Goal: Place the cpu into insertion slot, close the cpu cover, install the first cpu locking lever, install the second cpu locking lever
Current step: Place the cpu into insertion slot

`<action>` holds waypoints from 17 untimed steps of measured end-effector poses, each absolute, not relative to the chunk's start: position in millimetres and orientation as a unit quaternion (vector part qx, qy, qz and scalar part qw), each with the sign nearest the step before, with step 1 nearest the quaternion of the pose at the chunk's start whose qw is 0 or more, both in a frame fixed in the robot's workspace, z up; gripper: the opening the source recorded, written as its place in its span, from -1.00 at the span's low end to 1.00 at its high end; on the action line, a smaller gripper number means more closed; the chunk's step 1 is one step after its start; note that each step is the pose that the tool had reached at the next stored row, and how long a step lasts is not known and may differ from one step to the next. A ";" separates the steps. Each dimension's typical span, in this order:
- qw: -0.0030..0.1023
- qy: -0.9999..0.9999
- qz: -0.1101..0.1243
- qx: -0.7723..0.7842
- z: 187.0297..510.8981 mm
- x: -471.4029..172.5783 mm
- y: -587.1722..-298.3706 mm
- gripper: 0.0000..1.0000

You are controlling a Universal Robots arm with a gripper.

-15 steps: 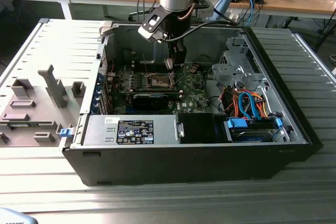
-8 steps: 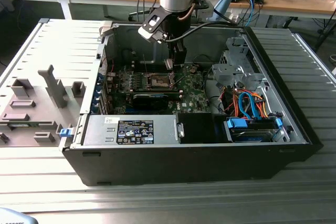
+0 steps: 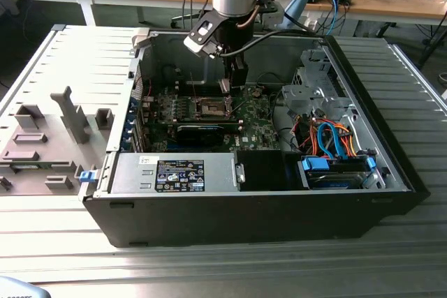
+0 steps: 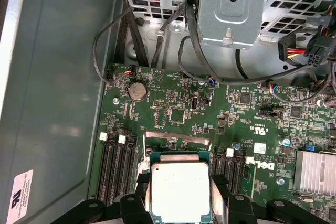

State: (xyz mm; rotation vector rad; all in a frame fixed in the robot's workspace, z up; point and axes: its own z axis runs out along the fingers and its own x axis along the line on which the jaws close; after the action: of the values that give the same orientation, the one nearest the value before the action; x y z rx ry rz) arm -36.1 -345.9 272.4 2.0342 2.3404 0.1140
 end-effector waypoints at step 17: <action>0.019 0.754 0.037 0.655 269.3 -36.1 -345.9 0.08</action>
State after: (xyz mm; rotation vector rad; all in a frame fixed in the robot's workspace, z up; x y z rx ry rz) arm -36.1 -345.9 269.3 2.0342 2.3404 0.1140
